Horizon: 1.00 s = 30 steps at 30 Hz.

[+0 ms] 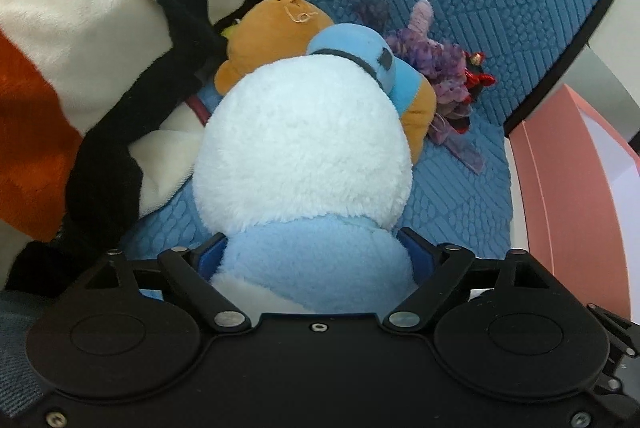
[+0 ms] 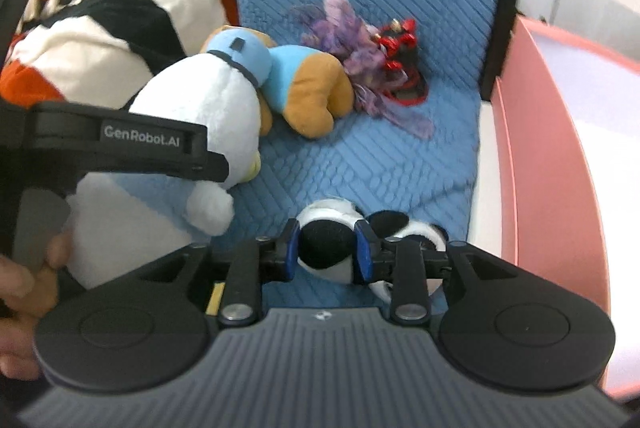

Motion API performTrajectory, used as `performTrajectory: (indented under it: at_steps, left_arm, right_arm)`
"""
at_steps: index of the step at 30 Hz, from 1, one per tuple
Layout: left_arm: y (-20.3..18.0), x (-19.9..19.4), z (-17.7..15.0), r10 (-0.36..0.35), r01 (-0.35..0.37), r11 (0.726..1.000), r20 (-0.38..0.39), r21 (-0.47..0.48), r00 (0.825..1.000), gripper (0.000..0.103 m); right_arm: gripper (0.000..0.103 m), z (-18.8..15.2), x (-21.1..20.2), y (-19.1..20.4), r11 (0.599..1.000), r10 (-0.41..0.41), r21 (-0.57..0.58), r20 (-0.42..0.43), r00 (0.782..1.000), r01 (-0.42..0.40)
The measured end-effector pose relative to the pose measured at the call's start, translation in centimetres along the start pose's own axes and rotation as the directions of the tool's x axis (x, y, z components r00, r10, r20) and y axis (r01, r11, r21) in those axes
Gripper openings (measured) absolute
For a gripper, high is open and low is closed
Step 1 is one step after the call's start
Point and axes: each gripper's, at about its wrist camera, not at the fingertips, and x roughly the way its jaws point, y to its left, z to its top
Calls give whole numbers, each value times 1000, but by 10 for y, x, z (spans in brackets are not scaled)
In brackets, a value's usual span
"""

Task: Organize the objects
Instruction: 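Lift the small panda with the right gripper and hold it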

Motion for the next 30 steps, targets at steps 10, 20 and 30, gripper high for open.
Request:
performTrajectory:
  at_steps: [10,20,30]
  left_arm:
    - [1,-3,-4,-15,16,999,20,-52,1000,92]
    - [3,0,-6,-27,27,999,10,-46,1000,94]
    - [18,3,-6,-89,88,993,-11,-81,996,96]
  right_arm:
    - [49,-14,-23,-18,929,-17,368,-43,999,31]
    - [52,-36,-13,-36,715,-3,698,-61,998,45]
    - [63,-32,8,-50,576,-34,817,10,999,12]
